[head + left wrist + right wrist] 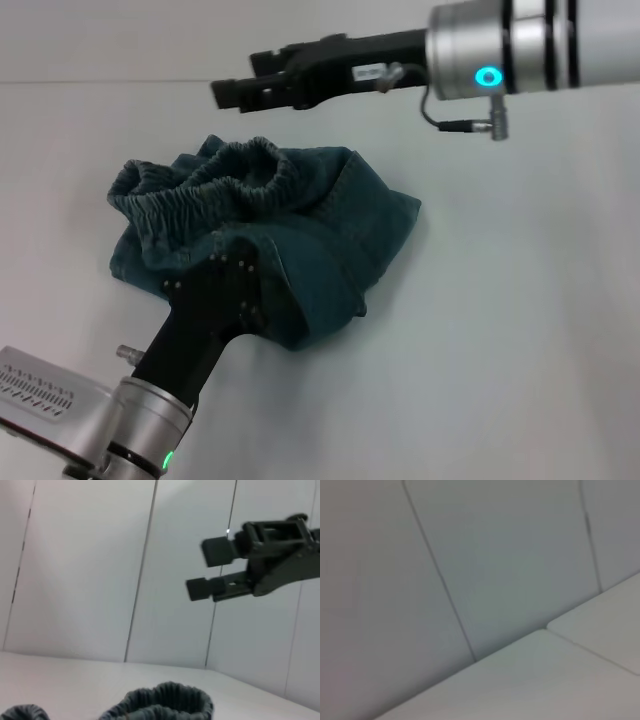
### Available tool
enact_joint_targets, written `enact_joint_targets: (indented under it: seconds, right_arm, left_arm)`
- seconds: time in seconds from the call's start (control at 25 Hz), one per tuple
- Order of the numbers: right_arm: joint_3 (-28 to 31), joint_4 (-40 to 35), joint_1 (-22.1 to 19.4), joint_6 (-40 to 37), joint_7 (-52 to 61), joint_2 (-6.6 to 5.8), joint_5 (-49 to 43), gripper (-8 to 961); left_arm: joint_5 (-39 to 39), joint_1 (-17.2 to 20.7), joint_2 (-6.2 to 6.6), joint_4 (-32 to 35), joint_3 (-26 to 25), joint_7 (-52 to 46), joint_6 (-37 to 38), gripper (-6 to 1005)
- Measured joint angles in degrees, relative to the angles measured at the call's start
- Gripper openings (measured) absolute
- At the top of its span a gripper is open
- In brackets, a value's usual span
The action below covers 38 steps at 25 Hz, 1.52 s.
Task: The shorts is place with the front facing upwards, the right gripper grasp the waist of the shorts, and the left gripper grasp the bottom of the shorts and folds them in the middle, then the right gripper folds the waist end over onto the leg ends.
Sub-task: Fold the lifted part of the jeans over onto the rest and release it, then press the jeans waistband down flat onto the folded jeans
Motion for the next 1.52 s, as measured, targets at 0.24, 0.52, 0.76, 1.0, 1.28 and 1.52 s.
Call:
enact_joint_targets:
  seconds: [0.24, 0.52, 0.76, 1.0, 1.28, 1.52]
  right_arm:
    - [3.64, -1.86, -7.81, -3.78, -3.49, -0.18, 2.39, 809]
    - [8.27, -1.22, -13.11, -13.39, -11.00, -0.31, 4.17, 888]
    - [7.41, 2.95, -11.92, -15.57, -12.19, -0.76, 0.46, 888]
    - [6.79, 6.79, -7.99, -12.35, -11.39, -0.10, -5.18, 888]
    - [6.30, 19.15, 2.24, 2.74, -7.88, 0.07, -6.97, 889]
    - [5.97, 23.60, 6.74, 8.68, -9.86, 1.08, -3.69, 889]
  left_arm:
    - [0.19, 1.96, 0.19, 2.50, 2.97, -0.29, 0.75, 21]
    - [0.30, 3.67, 0.02, 4.12, 4.26, -0.37, 1.49, 14]
    - [0.04, 4.37, -0.10, 4.82, 3.85, -0.19, 2.04, 16]
    - [0.25, 4.16, -0.01, 5.91, 3.39, -0.44, 3.05, 15]
    - [-0.06, 3.87, -0.01, 6.70, 3.22, -0.55, 6.23, 15]
    - [0.19, 3.52, -0.01, 6.72, 3.24, -0.58, 7.34, 16]
